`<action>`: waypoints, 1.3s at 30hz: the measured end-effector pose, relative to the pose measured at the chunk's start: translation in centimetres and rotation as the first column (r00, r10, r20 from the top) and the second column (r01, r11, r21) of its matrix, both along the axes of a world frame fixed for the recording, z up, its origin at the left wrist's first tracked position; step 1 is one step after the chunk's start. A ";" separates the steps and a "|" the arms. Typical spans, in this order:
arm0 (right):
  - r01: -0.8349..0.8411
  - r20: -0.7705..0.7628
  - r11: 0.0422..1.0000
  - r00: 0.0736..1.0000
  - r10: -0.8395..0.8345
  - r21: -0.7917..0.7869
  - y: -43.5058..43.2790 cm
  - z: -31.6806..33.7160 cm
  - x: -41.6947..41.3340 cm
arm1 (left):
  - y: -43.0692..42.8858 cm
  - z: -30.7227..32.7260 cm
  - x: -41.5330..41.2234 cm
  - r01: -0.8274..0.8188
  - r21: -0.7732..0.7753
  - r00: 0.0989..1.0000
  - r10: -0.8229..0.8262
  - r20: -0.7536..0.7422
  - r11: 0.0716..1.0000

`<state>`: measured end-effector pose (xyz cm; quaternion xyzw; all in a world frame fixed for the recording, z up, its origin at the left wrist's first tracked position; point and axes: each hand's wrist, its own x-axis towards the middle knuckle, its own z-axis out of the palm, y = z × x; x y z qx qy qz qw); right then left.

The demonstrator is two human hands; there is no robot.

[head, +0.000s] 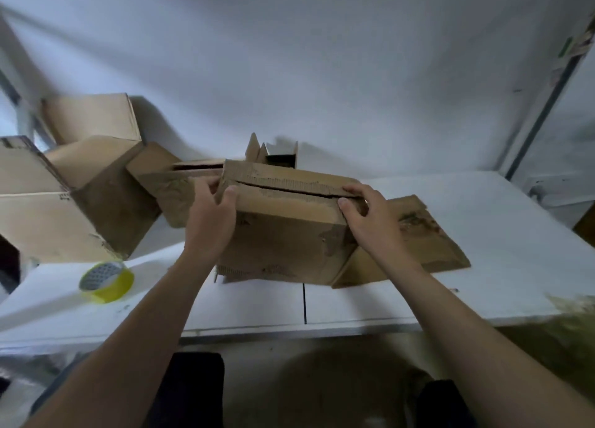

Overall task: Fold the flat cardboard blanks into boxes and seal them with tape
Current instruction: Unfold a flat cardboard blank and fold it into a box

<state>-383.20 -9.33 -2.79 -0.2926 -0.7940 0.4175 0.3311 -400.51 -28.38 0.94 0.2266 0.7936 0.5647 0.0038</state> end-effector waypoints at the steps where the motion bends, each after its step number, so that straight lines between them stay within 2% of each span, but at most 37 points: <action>1: 0.002 0.005 1.000 1.000 -0.002 0.003 -0.1 0.1 -0.4 | -0.3 -0.4 -0.4 -0.021 -0.021 1.000 0.021 -0.006 1.000; 3: 0.004 0.030 1.000 1.000 -0.005 0.016 -0.2 0.3 -1.0 | -0.7 -0.9 -1.2 -0.046 -0.070 0.998 0.042 -0.048 0.996; 8: -0.015 0.113 0.994 0.994 0.002 0.109 0.3 0.7 -2.5 | -0.8 -2.1 -3.2 0.049 -0.254 0.993 -0.075 -0.093 0.966; 10: -0.026 0.156 0.991 0.988 0.005 0.130 0.4 1.0 -3.1 | -0.8 -2.6 -3.7 0.043 -0.245 0.995 -0.064 -0.078 0.969; 12: -0.005 0.261 0.974 0.964 -0.055 0.225 0.3 1.6 -3.5 | -0.7 -2.8 -4.0 0.041 -0.229 0.996 -0.059 -0.073 0.972; 14: -0.005 0.412 0.910 0.893 -0.183 0.415 -0.5 2.4 -3.7 | -0.6 -2.9 -4.3 0.046 -0.214 0.995 -0.064 -0.080 0.976; 15: -0.027 0.433 0.867 0.874 -0.222 0.498 -1.2 2.8 -3.9 | -0.6 -3.0 -4.4 0.049 -0.206 0.995 -0.066 -0.077 0.977; 19: -0.158 0.401 0.739 0.902 -0.163 0.655 -5.2 3.8 -5.5 | -1.0 -3.4 -5.0 0.075 -0.206 0.992 -0.093 -0.082 0.976; 21: -0.222 0.425 0.713 0.898 -0.116 0.665 -7.6 3.8 -6.7 | -1.4 -3.0 -5.2 0.125 -0.207 0.988 -0.141 -0.068 0.970; 25: -0.276 0.477 0.721 0.875 -0.086 0.636 -10.9 4.1 -9.2 | -3.8 -1.7 -6.4 0.208 -0.190 0.974 -0.220 -0.045 0.960; 27: -0.272 0.496 0.747 0.864 -0.088 0.607 -11.8 4.3 -10.2 | -5.9 -1.4 -7.5 0.187 -0.215 0.978 -0.203 -0.052 0.959; 29: -0.248 0.502 0.776 0.859 -0.101 0.580 -12.6 4.4 -10.7 | -8.3 -1.9 -8.9 0.122 -0.320 0.987 -0.148 -0.059 0.940; 33: -0.182 0.522 0.841 0.842 -0.134 0.509 -14.2 3.7 -11.4 | -12.7 -3.8 -11.4 0.023 -0.599 0.993 -0.089 -0.081 0.800; 36: -0.110 0.498 0.867 0.850 -0.171 0.485 -15.1 3.1 -12.0 | -15.4 -6.0 -13.1 0.002 -0.766 0.994 -0.086 -0.069 0.643; 39: -0.049 0.476 0.881 0.855 -0.207 0.471 -15.5 2.8 -12.6 | -17.2 -8.0 -14.4 -0.033 -0.878 0.999 0.009 -0.033 0.478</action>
